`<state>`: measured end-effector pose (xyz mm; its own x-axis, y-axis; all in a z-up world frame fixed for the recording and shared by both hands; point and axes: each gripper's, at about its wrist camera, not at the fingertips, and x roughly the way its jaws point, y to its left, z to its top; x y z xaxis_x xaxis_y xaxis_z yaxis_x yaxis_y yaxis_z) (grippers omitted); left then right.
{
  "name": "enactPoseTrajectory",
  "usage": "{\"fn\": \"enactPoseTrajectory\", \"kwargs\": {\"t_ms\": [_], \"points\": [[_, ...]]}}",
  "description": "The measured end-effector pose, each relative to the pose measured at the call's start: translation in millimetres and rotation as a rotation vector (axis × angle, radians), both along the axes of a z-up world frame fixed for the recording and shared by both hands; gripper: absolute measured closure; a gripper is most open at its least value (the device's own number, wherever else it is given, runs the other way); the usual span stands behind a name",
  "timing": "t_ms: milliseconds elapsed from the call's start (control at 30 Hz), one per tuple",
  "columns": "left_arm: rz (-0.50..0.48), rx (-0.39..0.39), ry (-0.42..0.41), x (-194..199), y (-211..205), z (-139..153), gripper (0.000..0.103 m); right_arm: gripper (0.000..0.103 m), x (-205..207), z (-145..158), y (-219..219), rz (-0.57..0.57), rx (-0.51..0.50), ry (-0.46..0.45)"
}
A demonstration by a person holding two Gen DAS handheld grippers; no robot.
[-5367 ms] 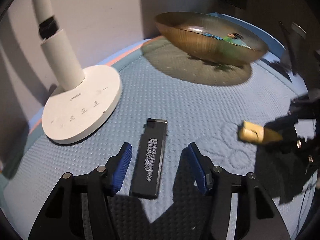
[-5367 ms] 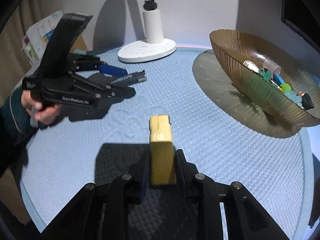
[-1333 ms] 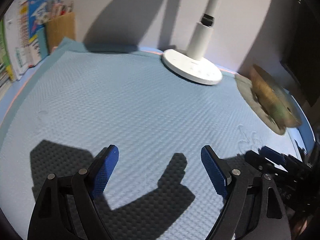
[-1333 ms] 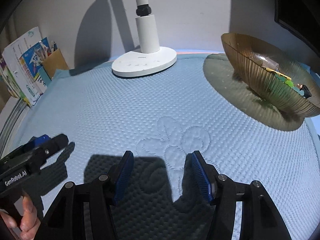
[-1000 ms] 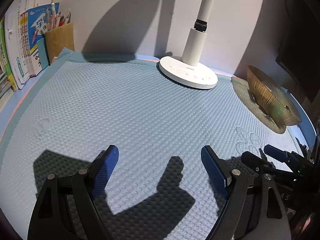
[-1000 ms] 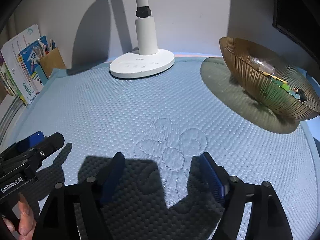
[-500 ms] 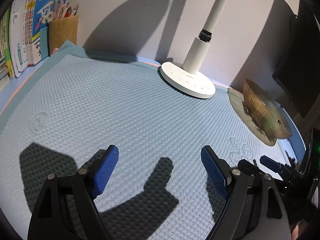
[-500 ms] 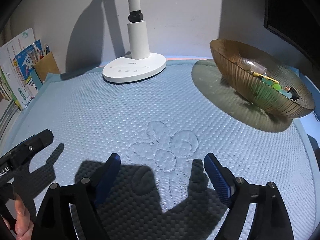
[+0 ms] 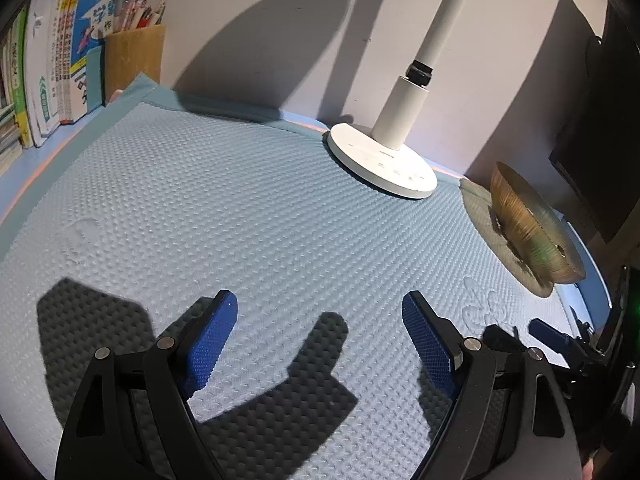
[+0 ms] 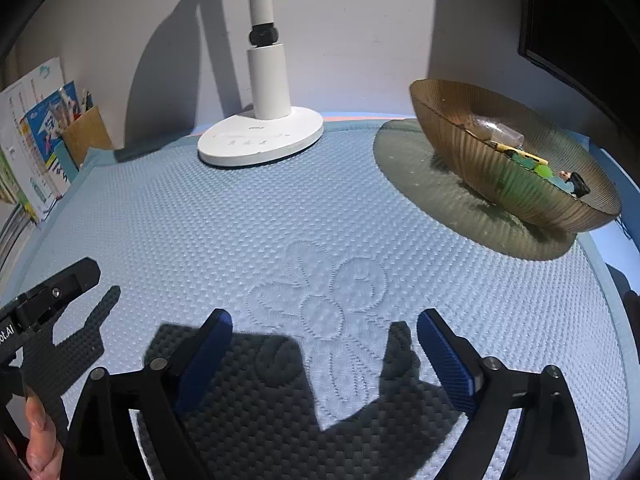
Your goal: Organize rigid objects
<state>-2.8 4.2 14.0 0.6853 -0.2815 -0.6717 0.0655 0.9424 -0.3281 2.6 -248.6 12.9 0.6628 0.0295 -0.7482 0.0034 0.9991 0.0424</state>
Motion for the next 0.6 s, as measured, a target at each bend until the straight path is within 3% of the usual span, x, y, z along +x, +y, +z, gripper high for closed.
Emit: {"fn": "enactPoseTrajectory", "kwargs": {"t_ms": [333, 600], "points": [[-0.001, 0.122, -0.053, -8, -16, 6, 0.019, 0.008, 0, -1, -5, -0.010, 0.038, 0.008], [-0.003, 0.119, -0.044, -7, -14, 5, 0.019, 0.008, 4, -2, -7, -0.014, 0.053, 0.016]]}}
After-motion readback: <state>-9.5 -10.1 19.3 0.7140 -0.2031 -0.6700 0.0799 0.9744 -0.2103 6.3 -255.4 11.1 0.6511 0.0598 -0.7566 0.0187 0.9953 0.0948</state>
